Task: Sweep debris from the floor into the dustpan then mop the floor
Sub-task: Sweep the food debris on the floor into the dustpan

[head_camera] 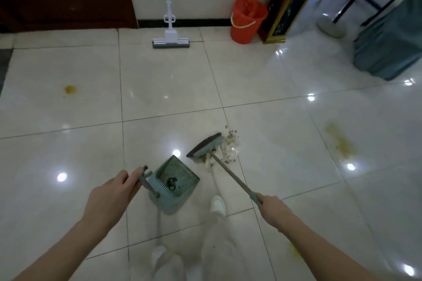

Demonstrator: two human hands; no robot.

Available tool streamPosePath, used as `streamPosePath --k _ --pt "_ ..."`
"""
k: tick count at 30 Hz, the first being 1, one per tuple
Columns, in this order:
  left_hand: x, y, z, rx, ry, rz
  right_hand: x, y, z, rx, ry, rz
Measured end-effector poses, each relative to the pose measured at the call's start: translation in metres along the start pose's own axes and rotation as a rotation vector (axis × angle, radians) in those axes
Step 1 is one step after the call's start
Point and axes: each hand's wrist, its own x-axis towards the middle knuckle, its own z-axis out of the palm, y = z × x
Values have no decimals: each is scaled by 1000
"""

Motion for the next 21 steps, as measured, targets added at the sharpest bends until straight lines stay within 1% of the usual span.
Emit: streamPosePath --k 6,10,13,16,21 --pt "-13 2 -1 -1 -1 50 -22 -14 -25 171 138 53" --pt "-20 6 6 20 -3 76 -13 -13 -48 181 181 78" --pt "-22 12 10 30 -15 72 8 -19 -66 228 178 110" --pt "-19 21 13 36 -53 39 38 -26 -75 337 185 143" --pt "-5 44 21 47 -29 20 92 -29 -73 624 156 225"
